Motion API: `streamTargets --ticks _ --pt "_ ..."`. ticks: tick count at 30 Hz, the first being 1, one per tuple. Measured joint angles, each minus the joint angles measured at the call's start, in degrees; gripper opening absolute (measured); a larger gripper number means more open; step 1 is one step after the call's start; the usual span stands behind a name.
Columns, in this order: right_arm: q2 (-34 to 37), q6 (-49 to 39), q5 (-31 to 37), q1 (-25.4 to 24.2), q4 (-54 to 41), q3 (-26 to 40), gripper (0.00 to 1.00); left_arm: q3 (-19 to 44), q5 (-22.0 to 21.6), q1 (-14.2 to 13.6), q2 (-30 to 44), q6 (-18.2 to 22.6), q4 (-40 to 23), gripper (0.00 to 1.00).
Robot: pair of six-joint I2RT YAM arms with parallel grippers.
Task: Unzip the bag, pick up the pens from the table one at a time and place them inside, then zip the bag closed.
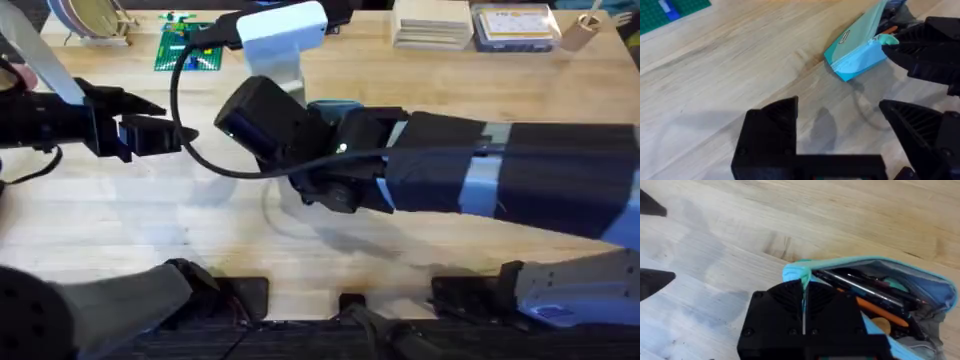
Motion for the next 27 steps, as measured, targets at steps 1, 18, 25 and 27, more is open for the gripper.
streamTargets --ticks 1,18,25,27 --pt "0.0 0.0 0.0 0.0 0.0 0.0 0.033 0.0 0.65 0.0 0.95 1.21 -0.33 0.993" --pt "0.02 0.0 0.0 0.0 0.0 0.0 0.031 0.0 10.37 0.0 17.88 18.65 0.07 0.994" --pt "0.0 0.0 0.0 0.0 0.0 0.0 0.031 0.0 12.63 0.0 22.24 19.69 2.97 0.994" --pt "0.0 0.0 0.0 0.0 0.0 0.0 0.031 -0.02 12.9 0.0 22.48 19.78 2.97 0.994"
